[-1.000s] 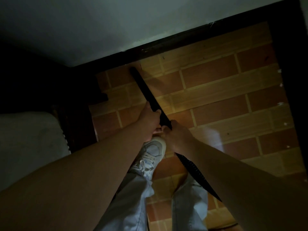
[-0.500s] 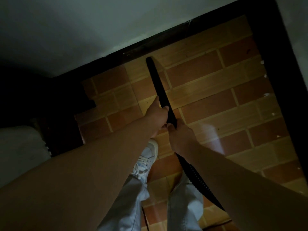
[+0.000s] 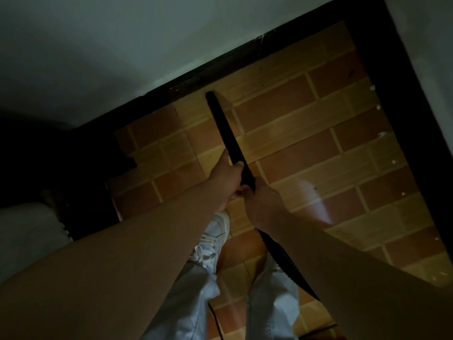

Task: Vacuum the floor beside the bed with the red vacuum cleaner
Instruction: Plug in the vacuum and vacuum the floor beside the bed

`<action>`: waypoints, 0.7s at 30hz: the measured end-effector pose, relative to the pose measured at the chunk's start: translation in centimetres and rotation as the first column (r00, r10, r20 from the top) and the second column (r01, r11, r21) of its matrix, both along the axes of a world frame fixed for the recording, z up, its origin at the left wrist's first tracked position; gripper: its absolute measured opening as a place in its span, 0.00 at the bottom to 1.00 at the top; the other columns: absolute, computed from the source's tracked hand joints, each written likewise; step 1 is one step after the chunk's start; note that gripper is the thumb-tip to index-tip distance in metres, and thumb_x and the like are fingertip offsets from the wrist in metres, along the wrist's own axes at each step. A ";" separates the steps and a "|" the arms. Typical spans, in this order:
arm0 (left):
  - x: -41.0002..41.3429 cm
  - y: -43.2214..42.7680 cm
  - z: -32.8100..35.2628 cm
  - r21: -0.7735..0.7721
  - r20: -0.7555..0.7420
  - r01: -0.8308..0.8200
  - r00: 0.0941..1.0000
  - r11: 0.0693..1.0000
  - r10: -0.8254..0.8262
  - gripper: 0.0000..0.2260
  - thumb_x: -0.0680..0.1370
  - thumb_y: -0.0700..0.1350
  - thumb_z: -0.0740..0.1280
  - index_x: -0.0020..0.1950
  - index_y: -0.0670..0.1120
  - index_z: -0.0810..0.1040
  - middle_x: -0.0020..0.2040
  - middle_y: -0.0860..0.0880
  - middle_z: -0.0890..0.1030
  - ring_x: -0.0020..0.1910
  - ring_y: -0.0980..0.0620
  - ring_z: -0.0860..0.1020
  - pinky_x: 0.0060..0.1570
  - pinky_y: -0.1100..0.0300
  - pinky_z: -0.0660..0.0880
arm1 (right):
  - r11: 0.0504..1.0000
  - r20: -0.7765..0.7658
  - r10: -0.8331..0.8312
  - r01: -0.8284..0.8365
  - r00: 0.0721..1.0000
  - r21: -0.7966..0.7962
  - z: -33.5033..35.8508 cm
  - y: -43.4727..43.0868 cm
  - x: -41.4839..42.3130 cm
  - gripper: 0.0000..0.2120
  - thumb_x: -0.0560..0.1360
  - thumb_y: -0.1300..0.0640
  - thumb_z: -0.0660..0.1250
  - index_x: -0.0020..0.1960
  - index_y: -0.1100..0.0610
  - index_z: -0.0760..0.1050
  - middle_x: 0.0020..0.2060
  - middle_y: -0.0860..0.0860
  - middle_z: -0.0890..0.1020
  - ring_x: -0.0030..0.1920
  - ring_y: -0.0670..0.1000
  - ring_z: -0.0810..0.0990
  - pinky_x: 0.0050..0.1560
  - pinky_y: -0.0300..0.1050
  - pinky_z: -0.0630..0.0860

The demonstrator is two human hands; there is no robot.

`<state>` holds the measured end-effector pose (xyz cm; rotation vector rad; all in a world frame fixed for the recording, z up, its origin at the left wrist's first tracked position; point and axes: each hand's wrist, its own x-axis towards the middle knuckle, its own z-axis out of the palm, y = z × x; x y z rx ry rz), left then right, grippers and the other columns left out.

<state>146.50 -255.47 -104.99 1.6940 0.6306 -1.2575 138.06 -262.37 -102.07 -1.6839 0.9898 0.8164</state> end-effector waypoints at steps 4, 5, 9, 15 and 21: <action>-0.2 -1.8 0.2 -0.040 -0.009 0.069 0.998 0.997 -0.070 0.31 0.85 0.46 0.62 0.81 0.64 0.50 0.71 0.47 0.75 0.57 0.49 0.81 0.52 0.47 0.82 | 0.993 0.023 0.036 -0.033 0.999 -0.114 0.3 -1.4 0.0 0.17 0.84 0.52 0.53 0.68 0.60 0.68 0.57 0.60 0.79 0.56 0.61 0.79 0.54 0.53 0.76; -0.3 -2.4 0.2 -0.048 -0.009 0.089 0.996 0.995 -0.090 0.31 0.85 0.46 0.62 0.81 0.64 0.50 0.73 0.48 0.73 0.58 0.48 0.80 0.54 0.45 0.82 | 0.993 0.015 0.029 -0.027 0.999 -0.119 0.4 -1.9 0.0 0.17 0.85 0.52 0.53 0.68 0.60 0.68 0.57 0.60 0.79 0.56 0.61 0.79 0.55 0.53 0.76; -0.3 -5.0 0.2 -0.056 0.025 0.166 0.986 0.984 -0.165 0.29 0.85 0.44 0.61 0.80 0.65 0.54 0.65 0.49 0.78 0.56 0.49 0.81 0.58 0.43 0.80 | 0.996 -0.015 -0.077 0.076 0.997 -0.055 0.2 -3.9 -0.4 0.16 0.85 0.51 0.52 0.68 0.57 0.68 0.59 0.59 0.78 0.56 0.60 0.79 0.56 0.53 0.77; -0.2 -8.0 0.2 -0.046 0.071 0.279 0.959 0.959 -0.276 0.28 0.86 0.44 0.60 0.80 0.65 0.55 0.68 0.48 0.76 0.56 0.50 0.79 0.57 0.47 0.80 | 0.981 -0.016 -0.191 0.190 0.981 -0.047 0.2 -5.7 -0.5 0.17 0.85 0.50 0.52 0.69 0.58 0.66 0.58 0.61 0.77 0.55 0.62 0.80 0.56 0.59 0.79; 0.2 -9.6 0.0 -0.048 0.063 0.259 0.965 0.965 -0.256 0.28 0.86 0.42 0.60 0.81 0.63 0.54 0.63 0.51 0.78 0.51 0.55 0.80 0.36 0.59 0.79 | 0.972 -0.005 -0.230 0.229 0.973 -0.051 0.6 -7.9 -0.2 0.15 0.85 0.51 0.54 0.66 0.58 0.68 0.56 0.60 0.79 0.53 0.60 0.80 0.56 0.57 0.79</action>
